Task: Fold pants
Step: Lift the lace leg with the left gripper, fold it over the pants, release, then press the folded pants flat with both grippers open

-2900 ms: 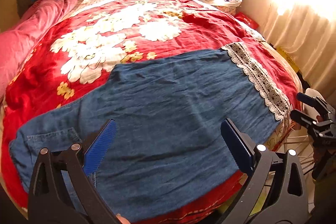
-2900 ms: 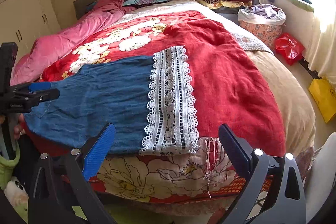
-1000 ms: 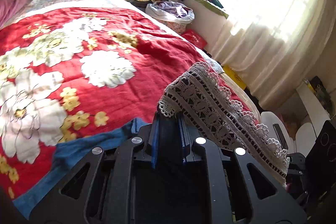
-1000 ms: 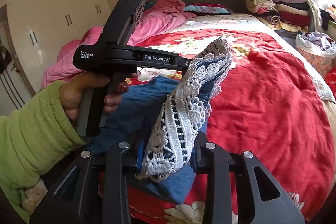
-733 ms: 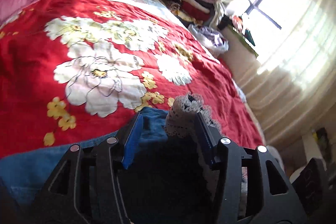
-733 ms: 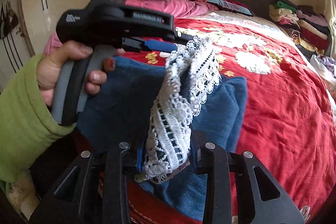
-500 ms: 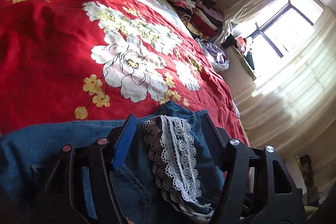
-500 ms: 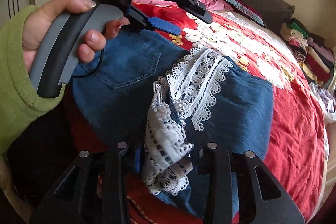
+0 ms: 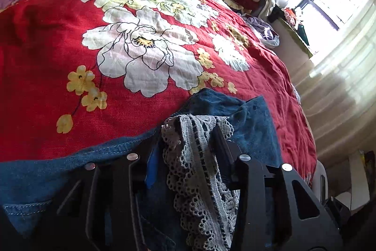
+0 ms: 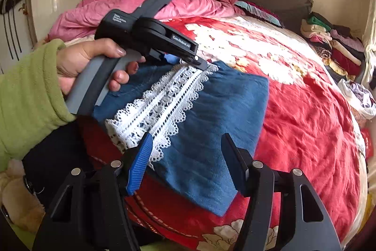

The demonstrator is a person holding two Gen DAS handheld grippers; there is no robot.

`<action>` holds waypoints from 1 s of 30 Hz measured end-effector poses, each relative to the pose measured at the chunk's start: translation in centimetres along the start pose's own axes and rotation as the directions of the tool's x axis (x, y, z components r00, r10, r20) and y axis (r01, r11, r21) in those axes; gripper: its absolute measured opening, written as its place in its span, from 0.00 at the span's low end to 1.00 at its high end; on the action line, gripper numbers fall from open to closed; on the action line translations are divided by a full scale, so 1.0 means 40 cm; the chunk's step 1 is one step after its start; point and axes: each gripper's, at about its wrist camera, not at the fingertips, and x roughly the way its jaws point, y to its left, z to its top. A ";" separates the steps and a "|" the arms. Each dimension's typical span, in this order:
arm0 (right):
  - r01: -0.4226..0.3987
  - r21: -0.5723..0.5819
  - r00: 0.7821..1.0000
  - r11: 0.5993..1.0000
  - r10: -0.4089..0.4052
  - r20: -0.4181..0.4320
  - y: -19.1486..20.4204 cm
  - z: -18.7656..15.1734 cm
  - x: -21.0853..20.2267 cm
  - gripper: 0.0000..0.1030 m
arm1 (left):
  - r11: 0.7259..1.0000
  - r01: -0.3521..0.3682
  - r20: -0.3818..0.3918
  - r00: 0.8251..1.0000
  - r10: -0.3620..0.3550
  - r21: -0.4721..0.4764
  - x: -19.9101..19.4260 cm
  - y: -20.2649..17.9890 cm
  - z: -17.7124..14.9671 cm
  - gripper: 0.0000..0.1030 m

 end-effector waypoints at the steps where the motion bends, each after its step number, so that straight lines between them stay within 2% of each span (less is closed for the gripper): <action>1: -0.013 0.012 1.000 1.000 0.013 -0.020 -0.005 -0.007 0.016 0.57 | 1.000 -0.001 0.018 1.000 0.001 0.011 -0.012 -0.003 -0.001 0.23; 3: -0.029 0.024 0.998 0.999 0.030 -0.055 0.007 -0.016 0.038 0.57 | 0.999 0.042 0.066 0.997 -0.042 0.001 -0.052 0.005 0.001 0.18; 5: -0.057 0.037 0.996 0.998 0.059 -0.067 0.023 -0.018 0.061 0.57 | 0.997 0.072 0.097 0.993 -0.073 0.009 -0.081 0.012 0.005 0.18; 8: -0.070 0.097 0.993 0.993 0.079 -0.089 0.025 -0.023 0.096 0.59 | 0.999 0.043 0.069 0.997 -0.043 0.004 -0.057 0.031 -0.002 0.19; 10: -0.063 0.072 0.994 0.995 0.069 -0.088 0.033 -0.025 0.100 0.59 | 1.000 0.030 0.062 0.998 -0.031 0.006 -0.046 0.034 -0.009 0.22; 11: -0.065 0.068 0.994 0.996 0.071 -0.088 0.033 -0.025 0.095 0.59 | 0.999 0.032 0.071 0.997 -0.033 0.013 -0.054 0.030 -0.011 0.27; 13: -0.088 0.097 0.993 0.991 0.096 -0.074 0.020 -0.024 0.074 0.59 | 0.999 0.037 0.095 0.995 -0.040 0.028 -0.078 0.022 -0.016 0.34; 15: -0.106 0.122 0.993 0.987 0.112 -0.041 0.003 -0.022 0.042 0.58 | 0.999 0.044 0.101 0.994 -0.046 0.029 -0.105 0.018 -0.025 0.37; 18: -0.070 0.107 0.997 0.992 0.071 -0.010 -0.012 -0.020 0.002 0.58 | 0.999 0.047 0.109 0.993 -0.048 0.018 -0.154 0.017 -0.043 0.40; 23: -0.048 0.115 0.999 0.992 0.046 0.021 -0.040 -0.028 -0.034 0.58 | 0.999 -0.009 0.090 0.996 0.005 0.041 -0.224 -0.023 -0.124 0.47; 30: -0.061 0.147 0.998 0.987 0.057 0.027 -0.074 -0.042 -0.045 0.58 | 1.000 -0.011 -0.005 1.000 0.011 0.022 -0.251 -0.078 -0.277 0.50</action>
